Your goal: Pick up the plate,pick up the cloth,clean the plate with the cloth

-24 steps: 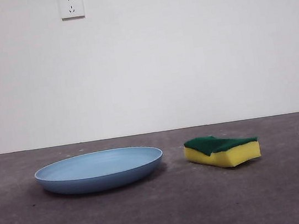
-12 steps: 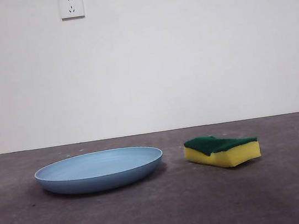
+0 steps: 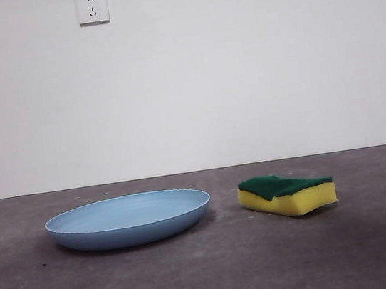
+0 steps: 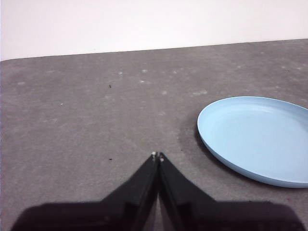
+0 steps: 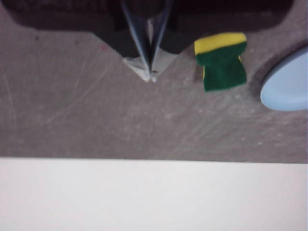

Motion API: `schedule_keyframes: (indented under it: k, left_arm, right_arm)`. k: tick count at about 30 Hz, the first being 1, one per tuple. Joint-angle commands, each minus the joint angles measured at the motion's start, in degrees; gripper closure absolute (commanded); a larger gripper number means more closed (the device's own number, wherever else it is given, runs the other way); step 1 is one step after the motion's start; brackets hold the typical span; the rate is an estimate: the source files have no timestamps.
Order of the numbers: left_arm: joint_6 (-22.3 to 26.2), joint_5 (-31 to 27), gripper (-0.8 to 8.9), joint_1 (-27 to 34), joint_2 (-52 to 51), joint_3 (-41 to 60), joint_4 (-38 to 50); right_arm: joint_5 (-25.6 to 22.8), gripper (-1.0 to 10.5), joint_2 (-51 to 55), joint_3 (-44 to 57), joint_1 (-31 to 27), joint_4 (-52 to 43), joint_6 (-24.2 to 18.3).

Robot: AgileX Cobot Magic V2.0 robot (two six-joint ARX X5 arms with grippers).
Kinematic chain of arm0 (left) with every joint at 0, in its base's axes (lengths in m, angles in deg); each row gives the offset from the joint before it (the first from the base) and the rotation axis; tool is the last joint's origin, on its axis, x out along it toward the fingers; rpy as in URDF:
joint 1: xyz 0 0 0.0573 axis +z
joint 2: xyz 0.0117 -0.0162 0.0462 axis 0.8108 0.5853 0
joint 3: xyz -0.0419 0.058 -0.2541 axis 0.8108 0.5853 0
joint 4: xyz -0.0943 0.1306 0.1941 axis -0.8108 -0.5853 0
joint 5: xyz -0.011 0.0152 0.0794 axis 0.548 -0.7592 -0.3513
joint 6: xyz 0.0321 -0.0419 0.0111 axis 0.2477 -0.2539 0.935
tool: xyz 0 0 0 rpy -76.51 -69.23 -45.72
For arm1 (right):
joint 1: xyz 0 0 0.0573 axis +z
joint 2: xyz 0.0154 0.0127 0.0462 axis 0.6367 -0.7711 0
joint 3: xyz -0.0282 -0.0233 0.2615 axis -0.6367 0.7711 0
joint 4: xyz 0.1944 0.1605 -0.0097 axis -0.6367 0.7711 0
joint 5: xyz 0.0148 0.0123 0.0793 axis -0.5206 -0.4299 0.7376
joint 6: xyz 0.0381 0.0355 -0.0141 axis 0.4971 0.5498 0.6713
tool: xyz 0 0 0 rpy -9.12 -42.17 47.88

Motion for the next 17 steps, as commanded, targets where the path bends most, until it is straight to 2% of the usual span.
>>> schedule_keyframes:
  k: [1, 14, 17]
  left_arm:
    - [-0.31, 0.0, 8.17, 0.15, -0.15, 0.79, 0.11]
    - [-0.28, 0.0, 8.17, 0.15, -0.15, 0.79, 0.11]
    - [-0.28, -0.02, 8.17, 0.15, -0.15, 0.79, 0.11]
  right_arm:
    - [0.07, 9.5, 2.05, 2.34, 0.04, -0.9, 3.19]
    - [0.0, 9.5, 3.13, 5.44, 0.09, 2.19, 7.28]
    - [-0.02, 9.5, 2.91, 5.42, 0.09, 2.1, 11.28]
